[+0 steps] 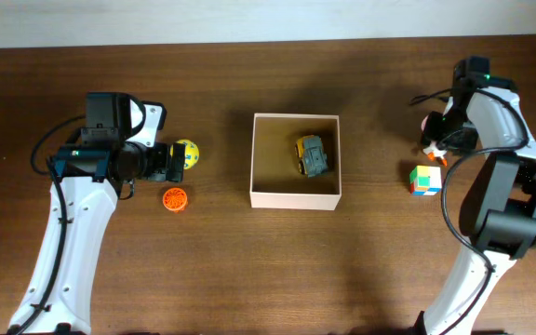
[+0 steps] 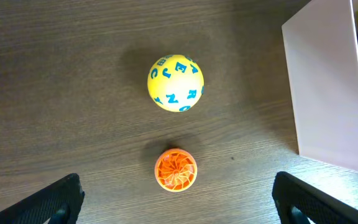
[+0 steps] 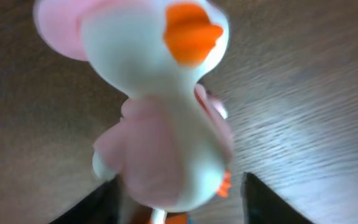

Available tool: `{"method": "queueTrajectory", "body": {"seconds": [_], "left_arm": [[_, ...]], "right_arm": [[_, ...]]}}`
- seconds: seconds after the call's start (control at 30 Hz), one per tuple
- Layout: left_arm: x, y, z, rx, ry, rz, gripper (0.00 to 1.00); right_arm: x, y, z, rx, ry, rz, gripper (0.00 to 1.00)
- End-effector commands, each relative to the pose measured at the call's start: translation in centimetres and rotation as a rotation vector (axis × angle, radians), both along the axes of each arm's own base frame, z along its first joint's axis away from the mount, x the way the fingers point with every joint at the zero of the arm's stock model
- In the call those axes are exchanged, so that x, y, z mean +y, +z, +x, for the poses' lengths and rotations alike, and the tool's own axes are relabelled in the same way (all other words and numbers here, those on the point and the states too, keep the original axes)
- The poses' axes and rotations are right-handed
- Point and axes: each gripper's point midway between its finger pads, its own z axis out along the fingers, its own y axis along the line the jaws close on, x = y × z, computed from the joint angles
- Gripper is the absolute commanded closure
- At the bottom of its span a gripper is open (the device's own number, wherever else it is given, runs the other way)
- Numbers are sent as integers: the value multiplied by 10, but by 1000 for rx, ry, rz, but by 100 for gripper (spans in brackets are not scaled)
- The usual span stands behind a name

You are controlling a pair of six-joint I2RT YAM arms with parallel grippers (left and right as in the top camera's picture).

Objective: Pack container
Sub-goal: 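Grasp the white-pink duck figure with the right gripper, then place the duck into the box beside the truck and release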

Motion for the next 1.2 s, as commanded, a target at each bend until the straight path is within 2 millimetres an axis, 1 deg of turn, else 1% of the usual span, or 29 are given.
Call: {"method": "queueTrajectory", "body": {"seconds": [0.0,0.07,0.1,0.17,0.2,0.27,0.33,0.4,0.5,0.53,0.57,0.6,0.63,0.7,0.73,0.77,0.83,0.87,0.9,0.93,1.03,1.17], "left_arm": [[-3,5,4,-12,-4,-15,1],[-3,5,4,-12,-4,-15,1],[-3,5,4,-12,-4,-15,1],[-3,5,4,-12,-4,-15,1],[-3,5,4,-12,-4,-15,1],[-3,5,4,-12,-4,-15,1],[-3,5,4,-12,-4,-15,1],[-3,5,4,-12,-4,-15,1],[-3,5,4,-12,-4,-15,1],[-3,5,4,-12,-4,-15,1],[-3,5,4,-12,-4,-15,1],[-3,5,4,-12,-4,-15,1],[-3,5,4,-12,-4,-15,1],[-3,5,4,-12,-4,-15,1],[-3,5,4,-12,-4,-15,1],[-3,5,4,-12,-4,-15,1],[-3,5,4,-12,-4,-15,1],[-3,5,4,-12,-4,-15,1],[-3,5,4,-12,-4,-15,1],[-3,5,4,-12,-4,-15,1],[-3,5,4,-12,-4,-15,1],[-3,5,4,-12,-4,-15,1]], "right_arm": [[3,-8,-1,14,1,17,62],[2,-6,-1,12,1,15,68],[2,-4,-2,13,0,13,73],[3,3,-2,2,1,11,86],[3,7,-1,-7,3,8,88],[6,24,3,-44,12,-1,90],[13,50,9,-102,29,-13,90],[26,81,14,-170,50,-14,90],[59,139,16,-280,123,-19,96],[72,157,14,-318,151,-21,96],[89,177,11,-360,183,-18,96],[102,190,7,-389,200,-13,96],[120,206,2,-428,224,-3,96],[152,228,-8,-480,265,21,96],[174,237,-15,-501,293,42,96],[184,241,-19,-507,304,53,96],[217,243,-29,-505,329,94,96],[231,242,-33,-501,349,107,96],[245,236,-36,-487,366,105,96],[254,231,-37,-477,367,97,96],[277,202,-41,-423,360,61,96],[316,150,-44,-326,405,63,96]]}}
